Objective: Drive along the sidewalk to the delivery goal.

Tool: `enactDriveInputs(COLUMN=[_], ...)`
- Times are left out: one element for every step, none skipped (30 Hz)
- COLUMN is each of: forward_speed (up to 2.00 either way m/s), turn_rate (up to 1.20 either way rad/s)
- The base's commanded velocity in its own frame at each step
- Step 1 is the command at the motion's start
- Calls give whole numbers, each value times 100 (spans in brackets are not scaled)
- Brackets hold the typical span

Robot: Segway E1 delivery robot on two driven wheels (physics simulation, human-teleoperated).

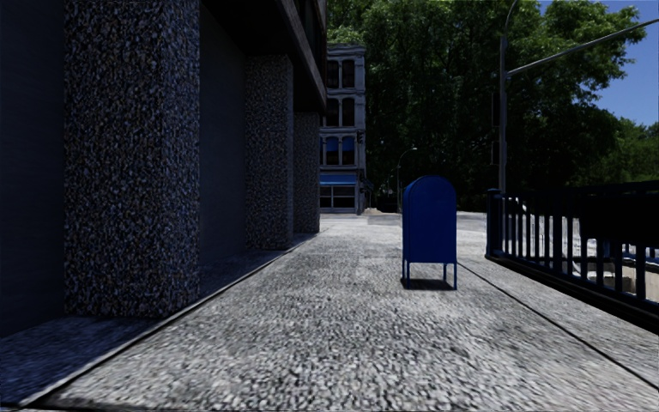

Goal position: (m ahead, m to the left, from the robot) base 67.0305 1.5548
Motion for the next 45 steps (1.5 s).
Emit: enactDriveInputs(forward_speed=[200, 200, 200, 200, 200, 200, 200, 200, 200, 200, 200, 200, 200, 200, 200, 200, 200, 200, 200, 200, 200, 200, 200, 200, 200, 200, 200, 200, 200, 200, 200, 200, 200, 200, 200, 200, 200, 200, 200, 200, 200, 200, 200, 200, 200], turn_rate=[0, 0, 0, 0, 0, 0, 0, 0, 0, 0, 0, 0, 0, 0, 0, 0, 0, 0, 0, 0, 0, 0, 0, 0, 0, 0, 0, 0, 0, 0, -3, -11, -11, -13, -15, -16, -16, -16, -17, -19, -21, -21, -24, -24, -25])
